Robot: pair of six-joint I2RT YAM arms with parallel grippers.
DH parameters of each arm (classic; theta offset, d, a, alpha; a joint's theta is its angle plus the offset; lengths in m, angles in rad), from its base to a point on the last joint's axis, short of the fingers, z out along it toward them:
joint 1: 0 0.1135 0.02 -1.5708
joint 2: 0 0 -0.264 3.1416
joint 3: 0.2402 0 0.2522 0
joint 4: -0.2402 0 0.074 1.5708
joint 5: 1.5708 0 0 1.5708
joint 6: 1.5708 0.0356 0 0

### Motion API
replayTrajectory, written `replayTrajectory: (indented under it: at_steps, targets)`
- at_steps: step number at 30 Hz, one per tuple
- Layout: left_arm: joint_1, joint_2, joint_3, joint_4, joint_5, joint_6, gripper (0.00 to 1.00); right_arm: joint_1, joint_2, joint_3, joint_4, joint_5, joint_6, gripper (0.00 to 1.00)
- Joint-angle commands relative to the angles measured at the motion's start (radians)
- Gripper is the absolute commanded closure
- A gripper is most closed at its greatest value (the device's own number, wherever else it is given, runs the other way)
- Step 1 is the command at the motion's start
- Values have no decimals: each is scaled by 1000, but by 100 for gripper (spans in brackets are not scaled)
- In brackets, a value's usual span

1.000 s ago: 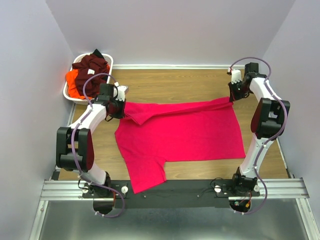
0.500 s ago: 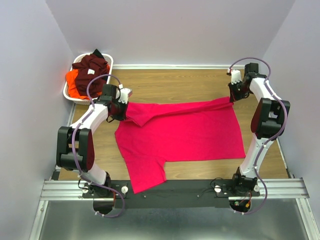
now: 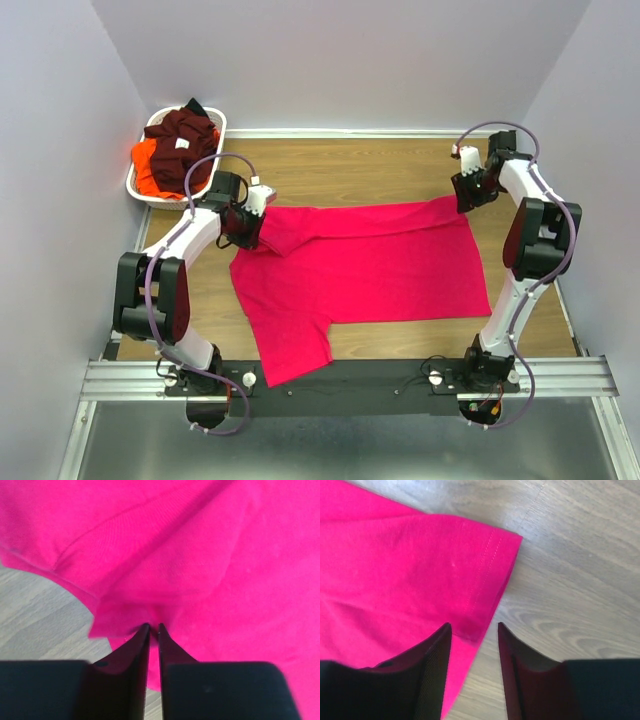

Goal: Fold and stack the t-shirts
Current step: Fold the tshirt

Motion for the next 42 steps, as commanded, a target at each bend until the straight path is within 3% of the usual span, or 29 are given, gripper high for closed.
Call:
replayTrajectory:
  at_steps: [1, 4, 8, 17, 26, 34, 42]
  targets:
    - [-2, -44, 36, -78, 78, 109, 72, -15, -79, -11, -12, 20, -31, 47]
    - [-2, -62, 64, -96, 101, 157, 68, -16, -91, 3, -16, 17, -28, 40]
    - [-28, -87, 84, -101, 146, 211, 55, -16, -81, 18, -47, -9, -15, 40]
    - [-243, -21, 73, -64, 62, 202, 61, -16, -32, 49, -135, -52, 20, 57]
    - [-312, 107, 72, -15, -102, 125, 48, -16, -21, 40, -150, -28, 14, 58]
    - [-321, 185, 99, 9, -139, 114, 50, -15, -13, 41, -151, -22, 12, 59]
    - [-318, 245, 112, 31, -138, 107, 65, -16, -19, 28, -152, -12, 0, 61]
